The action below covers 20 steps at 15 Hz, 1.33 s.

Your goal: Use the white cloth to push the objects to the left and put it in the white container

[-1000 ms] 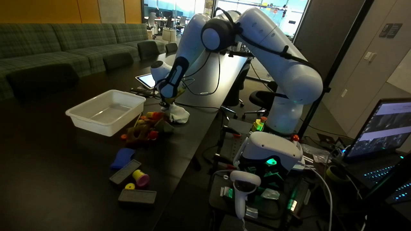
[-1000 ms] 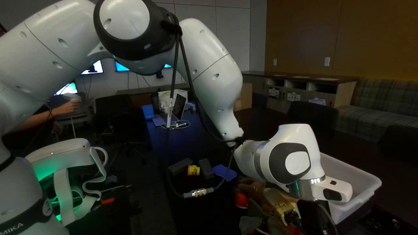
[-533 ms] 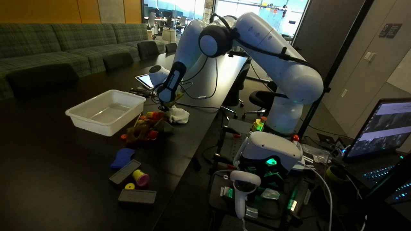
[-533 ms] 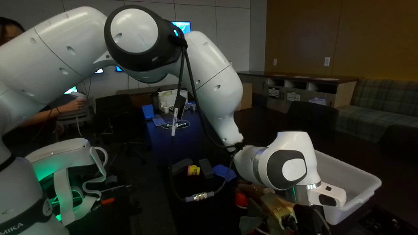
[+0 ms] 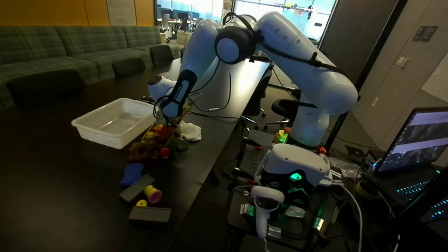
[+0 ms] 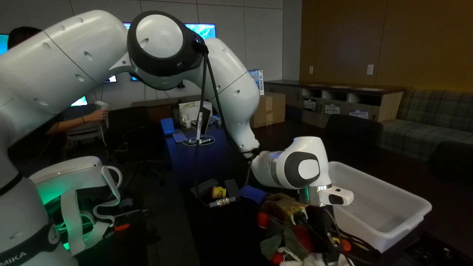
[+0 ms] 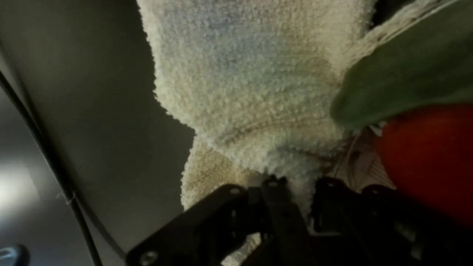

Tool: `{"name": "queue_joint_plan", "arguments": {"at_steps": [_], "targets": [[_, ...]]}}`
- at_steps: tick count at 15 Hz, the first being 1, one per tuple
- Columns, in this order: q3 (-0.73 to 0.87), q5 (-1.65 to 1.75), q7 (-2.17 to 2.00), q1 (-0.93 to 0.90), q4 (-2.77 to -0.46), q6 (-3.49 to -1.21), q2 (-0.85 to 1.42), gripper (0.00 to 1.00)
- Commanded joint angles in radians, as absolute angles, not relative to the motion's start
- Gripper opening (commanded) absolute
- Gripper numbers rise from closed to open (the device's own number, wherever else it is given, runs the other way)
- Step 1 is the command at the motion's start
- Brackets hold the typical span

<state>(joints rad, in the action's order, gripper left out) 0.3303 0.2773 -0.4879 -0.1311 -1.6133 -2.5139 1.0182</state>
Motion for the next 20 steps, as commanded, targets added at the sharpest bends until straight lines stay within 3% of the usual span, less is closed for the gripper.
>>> {"name": "queue_joint_plan", "arguments": {"at_steps": [1, 11, 20], "targets": [[0.298, 0.238, -0.551, -0.219, -1.661, -2.464, 0.996, 0.07], [0.166, 0.246, -0.756, -0.442, -1.75, -2.365, 0.903, 0.07], [0.083, 0.256, -0.791, -0.468, -1.853, -2.425, 0.786, 0.07]]}}
